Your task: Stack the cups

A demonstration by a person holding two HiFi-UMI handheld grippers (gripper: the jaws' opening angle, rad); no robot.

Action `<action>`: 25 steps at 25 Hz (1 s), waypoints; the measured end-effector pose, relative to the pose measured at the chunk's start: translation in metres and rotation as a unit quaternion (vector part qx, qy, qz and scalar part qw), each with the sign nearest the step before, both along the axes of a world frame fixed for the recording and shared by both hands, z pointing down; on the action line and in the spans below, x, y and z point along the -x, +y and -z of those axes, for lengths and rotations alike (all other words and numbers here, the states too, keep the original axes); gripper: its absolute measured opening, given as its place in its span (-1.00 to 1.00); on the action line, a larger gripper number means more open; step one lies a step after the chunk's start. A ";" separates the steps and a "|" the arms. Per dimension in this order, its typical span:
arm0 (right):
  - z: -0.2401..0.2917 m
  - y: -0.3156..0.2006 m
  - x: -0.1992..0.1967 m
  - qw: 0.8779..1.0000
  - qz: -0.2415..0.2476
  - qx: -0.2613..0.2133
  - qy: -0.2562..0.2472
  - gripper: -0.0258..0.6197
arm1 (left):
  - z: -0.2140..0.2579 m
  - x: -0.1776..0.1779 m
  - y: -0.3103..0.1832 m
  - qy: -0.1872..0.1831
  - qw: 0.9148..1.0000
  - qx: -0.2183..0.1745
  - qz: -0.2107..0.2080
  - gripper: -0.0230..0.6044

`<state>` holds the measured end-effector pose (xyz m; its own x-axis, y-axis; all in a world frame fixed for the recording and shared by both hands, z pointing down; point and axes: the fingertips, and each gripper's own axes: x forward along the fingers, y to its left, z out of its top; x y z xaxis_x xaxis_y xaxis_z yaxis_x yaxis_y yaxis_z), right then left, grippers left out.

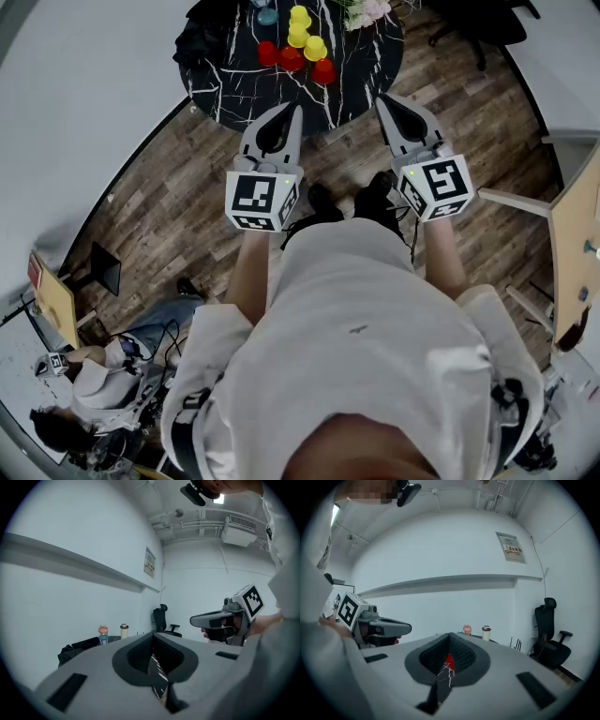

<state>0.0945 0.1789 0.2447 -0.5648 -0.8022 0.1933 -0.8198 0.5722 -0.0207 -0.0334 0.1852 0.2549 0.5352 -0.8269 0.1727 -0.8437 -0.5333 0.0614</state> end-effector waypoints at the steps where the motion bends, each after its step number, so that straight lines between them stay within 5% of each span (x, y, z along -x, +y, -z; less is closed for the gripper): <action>1: 0.000 0.001 0.000 1.000 0.000 -0.001 0.000 -0.91 | 0.000 0.000 0.001 -0.001 1.000 0.000 -0.001 -0.91; 25: -0.005 0.018 0.020 1.000 0.005 0.013 -0.009 -0.91 | -0.006 0.010 0.017 0.001 1.000 -0.003 -0.011 -0.91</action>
<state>0.0748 0.1964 0.2493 -0.5762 -0.7918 0.2028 -0.8136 0.5792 -0.0503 -0.0430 0.2026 0.2608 0.5545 -0.8154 0.1664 -0.8311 -0.5529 0.0601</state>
